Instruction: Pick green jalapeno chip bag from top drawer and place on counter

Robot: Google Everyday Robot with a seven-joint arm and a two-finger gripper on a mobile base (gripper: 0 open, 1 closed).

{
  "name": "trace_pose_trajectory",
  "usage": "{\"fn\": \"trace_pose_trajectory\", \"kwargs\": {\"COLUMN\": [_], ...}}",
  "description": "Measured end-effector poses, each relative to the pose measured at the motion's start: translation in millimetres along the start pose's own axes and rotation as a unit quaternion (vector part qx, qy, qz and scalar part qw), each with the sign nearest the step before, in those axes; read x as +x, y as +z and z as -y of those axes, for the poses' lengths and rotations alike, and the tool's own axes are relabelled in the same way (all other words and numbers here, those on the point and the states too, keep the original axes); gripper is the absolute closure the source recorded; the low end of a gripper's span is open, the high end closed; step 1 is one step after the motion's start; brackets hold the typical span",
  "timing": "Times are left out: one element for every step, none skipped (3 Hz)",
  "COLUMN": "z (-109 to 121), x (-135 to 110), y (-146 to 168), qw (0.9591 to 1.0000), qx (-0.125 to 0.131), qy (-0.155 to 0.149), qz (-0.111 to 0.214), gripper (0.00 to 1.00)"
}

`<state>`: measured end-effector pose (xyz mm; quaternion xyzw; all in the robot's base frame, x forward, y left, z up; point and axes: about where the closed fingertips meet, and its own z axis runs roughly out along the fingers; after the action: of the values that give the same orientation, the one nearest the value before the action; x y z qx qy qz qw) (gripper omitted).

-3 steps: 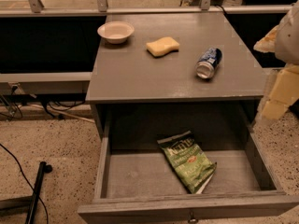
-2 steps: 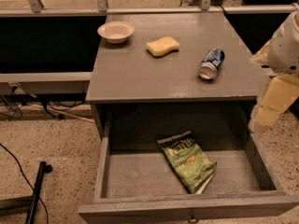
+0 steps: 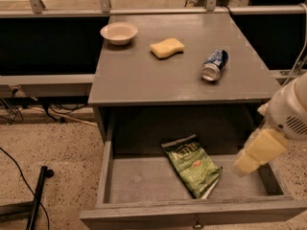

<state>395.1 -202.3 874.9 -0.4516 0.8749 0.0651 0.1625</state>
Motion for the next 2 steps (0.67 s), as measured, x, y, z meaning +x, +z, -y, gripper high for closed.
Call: {"fn": "trace_pose_trajectory", "kwargs": {"z": [-1.1, -1.1], "x": [15.1, 14.8], "y": [25.9, 25.9], "qw": [0.9999, 0.9999], "qx": [0.004, 0.004], "qy": [0.015, 0.014], "qz": [0.0, 0.0], "gripper": [0.0, 0.0]}}
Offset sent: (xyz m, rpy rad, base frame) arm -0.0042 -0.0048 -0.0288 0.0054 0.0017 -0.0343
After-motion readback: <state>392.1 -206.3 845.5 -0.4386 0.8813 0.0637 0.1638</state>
